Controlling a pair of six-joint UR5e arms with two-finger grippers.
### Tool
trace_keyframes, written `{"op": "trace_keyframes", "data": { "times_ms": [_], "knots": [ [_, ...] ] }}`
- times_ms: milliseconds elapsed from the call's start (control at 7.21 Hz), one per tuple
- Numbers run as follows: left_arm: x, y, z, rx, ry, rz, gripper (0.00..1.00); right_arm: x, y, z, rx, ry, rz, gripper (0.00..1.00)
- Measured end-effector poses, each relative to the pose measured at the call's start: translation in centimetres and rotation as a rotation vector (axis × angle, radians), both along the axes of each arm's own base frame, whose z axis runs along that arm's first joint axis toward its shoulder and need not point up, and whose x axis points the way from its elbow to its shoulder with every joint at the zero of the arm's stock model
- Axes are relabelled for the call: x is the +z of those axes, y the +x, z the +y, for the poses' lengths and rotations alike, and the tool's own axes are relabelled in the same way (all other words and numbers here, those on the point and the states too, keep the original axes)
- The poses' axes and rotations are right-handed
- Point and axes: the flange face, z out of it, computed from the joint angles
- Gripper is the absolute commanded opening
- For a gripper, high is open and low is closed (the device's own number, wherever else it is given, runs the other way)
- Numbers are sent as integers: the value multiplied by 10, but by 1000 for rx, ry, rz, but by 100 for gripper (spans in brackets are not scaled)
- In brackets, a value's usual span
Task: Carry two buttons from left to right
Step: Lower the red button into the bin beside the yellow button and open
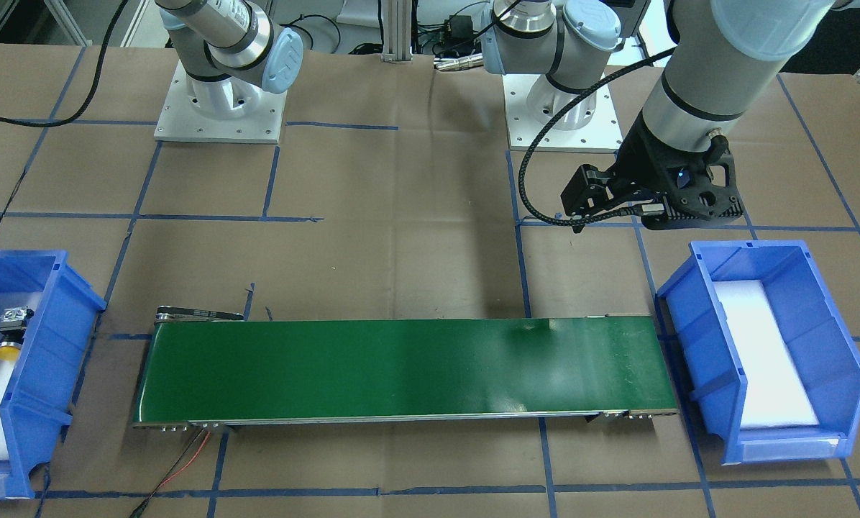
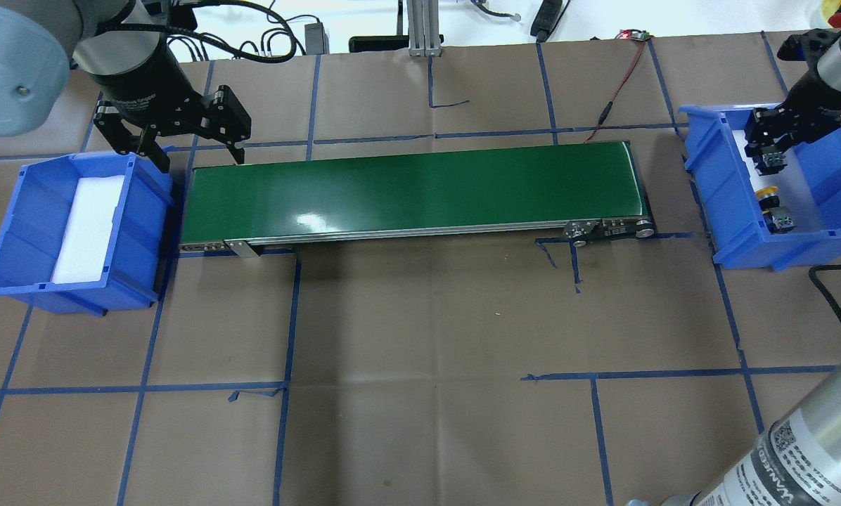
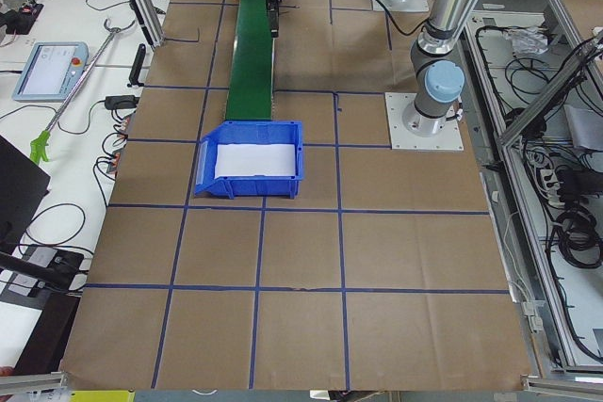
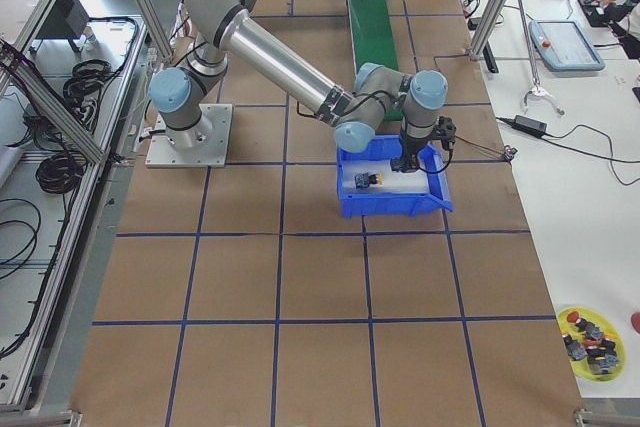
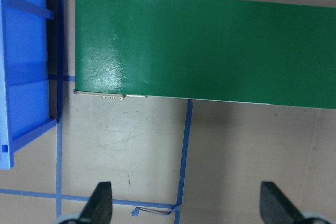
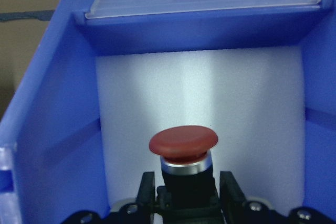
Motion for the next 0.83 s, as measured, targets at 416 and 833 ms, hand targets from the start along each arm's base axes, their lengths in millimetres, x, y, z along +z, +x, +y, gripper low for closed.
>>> {"op": "trace_keyframes", "data": {
  "times_ms": [416, 833],
  "knots": [
    [1, 0, 0, -1, -3, 1, 100, -19, -3, -3, -1, 13, -6, 4],
    [1, 0, -2, 0, -5, 1, 100, -27, -8, -5, -3, 11, -3, 57]
  ]
}}
